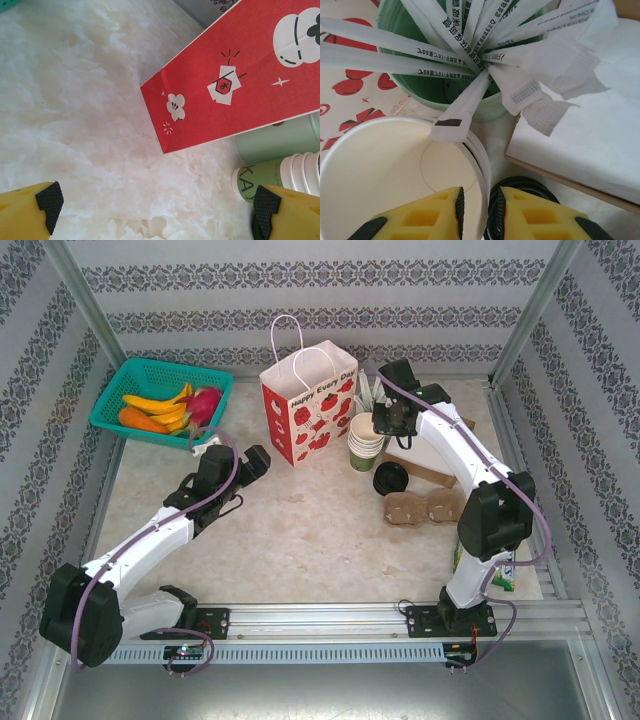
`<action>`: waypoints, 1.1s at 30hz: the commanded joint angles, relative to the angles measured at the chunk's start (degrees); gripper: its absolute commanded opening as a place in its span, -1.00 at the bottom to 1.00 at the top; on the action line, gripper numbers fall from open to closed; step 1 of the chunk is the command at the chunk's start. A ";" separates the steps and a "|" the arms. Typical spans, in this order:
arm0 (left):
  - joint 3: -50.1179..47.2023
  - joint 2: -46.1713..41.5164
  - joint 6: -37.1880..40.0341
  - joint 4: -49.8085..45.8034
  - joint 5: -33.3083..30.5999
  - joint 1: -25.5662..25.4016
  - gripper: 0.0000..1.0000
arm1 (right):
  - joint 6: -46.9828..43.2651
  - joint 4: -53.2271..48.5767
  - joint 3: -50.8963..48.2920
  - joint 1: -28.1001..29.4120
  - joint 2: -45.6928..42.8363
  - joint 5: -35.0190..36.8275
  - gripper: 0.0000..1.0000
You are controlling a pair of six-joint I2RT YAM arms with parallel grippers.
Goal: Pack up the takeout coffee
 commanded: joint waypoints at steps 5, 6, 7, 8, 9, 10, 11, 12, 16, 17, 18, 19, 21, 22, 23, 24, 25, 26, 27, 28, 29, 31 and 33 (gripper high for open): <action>0.42 -0.47 1.35 -1.76 -1.96 -0.44 0.99 | -0.68 -1.55 2.54 0.53 1.67 1.50 -0.54; 0.51 -0.42 1.32 -1.86 -1.97 -0.47 0.99 | -0.66 -1.54 2.52 0.55 1.78 1.35 -0.54; 0.47 -0.39 1.37 -1.94 -2.10 -0.44 0.99 | -0.66 -1.56 2.58 0.49 1.87 1.10 -0.54; 0.52 -0.31 1.37 -2.04 -2.19 -0.44 0.99 | -0.76 -1.54 2.69 0.56 2.00 0.93 -0.55; 0.57 -0.32 1.34 -2.20 -2.35 -0.44 0.99 | -0.77 -1.50 2.76 0.54 2.09 0.80 -0.56; 0.70 -0.27 1.35 -2.35 -2.39 -0.44 0.99 | -0.84 -1.45 2.84 0.61 2.13 0.73 -0.59; 0.76 -0.27 1.28 -2.52 -2.46 -0.44 0.99 | -0.89 -1.52 2.96 0.61 2.10 0.74 -0.63; 0.82 -0.19 1.34 -2.69 -2.55 -0.47 0.99 | -0.91 -1.67 3.20 0.61 2.14 0.95 -0.67; 0.95 -0.07 1.25 -3.05 -2.59 -0.45 0.99 | -1.64 -1.90 3.93 0.89 1.16 1.79 -0.86; 0.92 -0.04 1.25 -3.05 -2.61 -0.45 0.99 | -1.71 -2.00 4.03 0.87 0.86 2.08 -0.90; 0.95 -0.20 1.28 -3.06 -2.59 -0.45 0.99 | -1.71 -1.85 3.94 0.88 0.44 2.19 -0.94; 0.91 -0.16 1.27 -3.05 -2.59 -0.44 0.99 | -1.85 -1.73 3.86 0.84 -0.11 2.13 -0.98; 0.99 -0.39 1.28 -2.98 -2.59 -0.44 0.99 | -1.88 -1.35 3.60 0.88 -1.17 1.87 -1.00; 1.04 -0.60 1.36 -2.97 -2.64 -0.45 0.99 | -1.87 -0.91 3.30 0.90 -1.78 1.56 -1.00; 1.12 -0.69 1.36 -3.21 -2.74 -0.44 0.99 | -1.71 -0.60 3.07 0.93 -2.28 1.37 -1.00; 1.30 -0.78 1.45 -3.47 -2.98 -0.49 0.99 | -1.54 -0.24 2.98 0.88 -2.84 1.17 -1.00; 1.34 -0.97 1.92 -3.32 -2.82 -0.44 0.99 | -1.32 -0.05 2.91 0.92 -3.40 1.01 -1.00; 1.35 -1.00 2.35 -3.07 -2.68 -0.44 0.99 | -1.15 0.04 2.97 0.89 -3.84 0.92 -1.00; 1.64 -1.06 2.76 -3.25 -2.68 -0.46 0.99 | -1.04 0.05 3.03 0.88 -4.29 0.66 -1.00; 2.00 -1.00 2.79 -3.79 -2.96 -0.45 0.99 | -0.94 0.12 3.02 0.88 -4.73 0.40 -1.00; 2.40 -0.93 2.79 -4.47 -3.17 -0.44 0.99 | -0.77 -0.07 3.14 0.90 -5.09 0.31 -1.00; 3.17 -0.71 3.11 -5.23 -3.29 -0.45 0.99 | -0.75 -0.39 2.91 0.96 -6.13 0.24 -1.00; 3.48 -0.65 3.38 -5.08 -2.88 -0.44 0.99 | -0.78 -0.18 2.22 1.07 -7.42 -0.13 -1.00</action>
